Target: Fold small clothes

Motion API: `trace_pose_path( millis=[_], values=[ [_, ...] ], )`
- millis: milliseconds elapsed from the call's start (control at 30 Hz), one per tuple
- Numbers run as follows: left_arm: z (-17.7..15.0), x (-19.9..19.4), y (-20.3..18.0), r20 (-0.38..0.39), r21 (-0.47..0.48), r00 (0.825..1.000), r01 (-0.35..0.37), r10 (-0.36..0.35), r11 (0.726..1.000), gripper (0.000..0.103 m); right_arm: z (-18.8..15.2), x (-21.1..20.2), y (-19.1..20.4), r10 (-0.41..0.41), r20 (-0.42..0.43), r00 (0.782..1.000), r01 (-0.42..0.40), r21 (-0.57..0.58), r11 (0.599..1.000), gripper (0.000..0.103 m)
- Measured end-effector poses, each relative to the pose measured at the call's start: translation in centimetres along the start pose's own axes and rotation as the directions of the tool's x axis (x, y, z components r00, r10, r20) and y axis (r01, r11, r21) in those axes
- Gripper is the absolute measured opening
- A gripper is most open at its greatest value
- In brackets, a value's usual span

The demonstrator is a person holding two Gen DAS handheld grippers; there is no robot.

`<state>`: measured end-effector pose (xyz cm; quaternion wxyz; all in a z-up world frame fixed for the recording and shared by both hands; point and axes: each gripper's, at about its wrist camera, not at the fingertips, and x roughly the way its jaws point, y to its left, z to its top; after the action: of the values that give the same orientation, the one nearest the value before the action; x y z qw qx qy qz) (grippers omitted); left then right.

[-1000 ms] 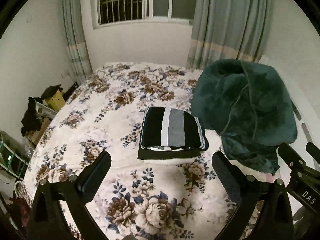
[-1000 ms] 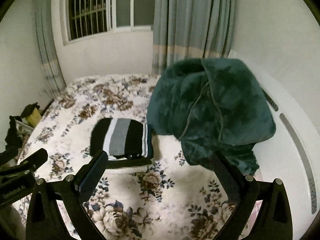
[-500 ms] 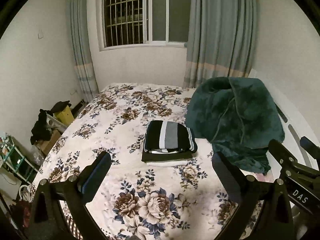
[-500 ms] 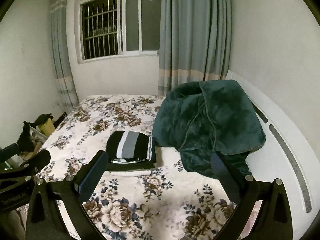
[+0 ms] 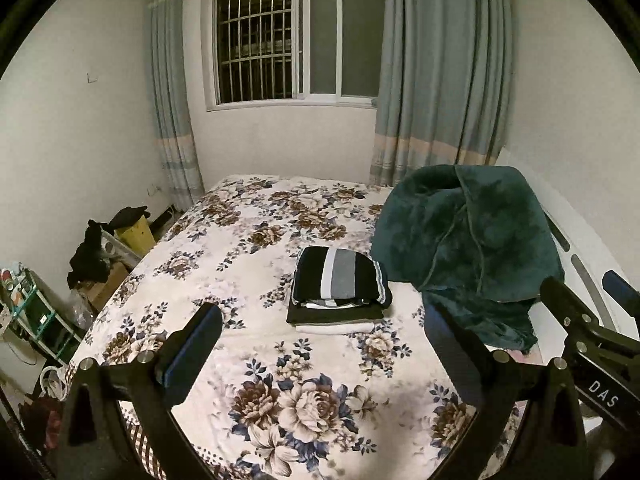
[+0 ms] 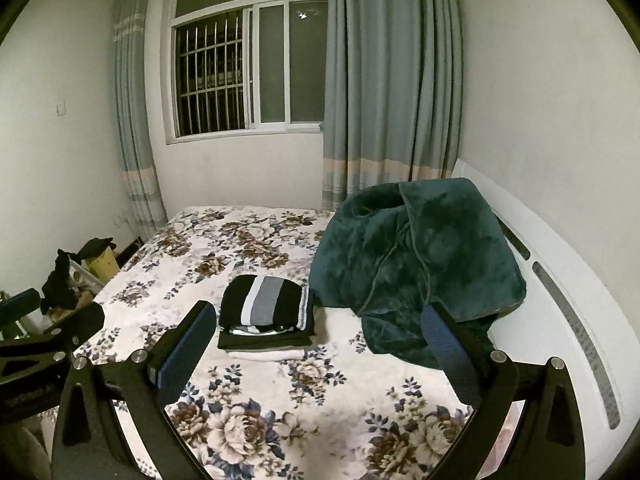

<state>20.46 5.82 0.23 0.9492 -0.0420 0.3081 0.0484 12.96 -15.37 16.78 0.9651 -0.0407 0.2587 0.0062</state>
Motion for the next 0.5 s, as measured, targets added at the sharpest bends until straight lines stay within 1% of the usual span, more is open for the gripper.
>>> trace_pose_path(
  millis=[267, 500],
  values=[
    [-0.06, -0.27, 0.41, 0.001, -0.029, 1.0, -0.01, 0.01, 1.0, 0.103, 0.14, 0.35, -0.49, 0.003, -0.004, 1.0, -0.003, 0.0, 1.0, 0.103],
    [-0.09, -0.23, 0.61, 0.008, -0.031, 1.0, -0.019, 0.019, 0.999, 0.103, 0.01, 0.25, -0.48, 0.004, -0.003, 1.0, -0.004, 0.003, 1.0, 0.103]
  ],
)
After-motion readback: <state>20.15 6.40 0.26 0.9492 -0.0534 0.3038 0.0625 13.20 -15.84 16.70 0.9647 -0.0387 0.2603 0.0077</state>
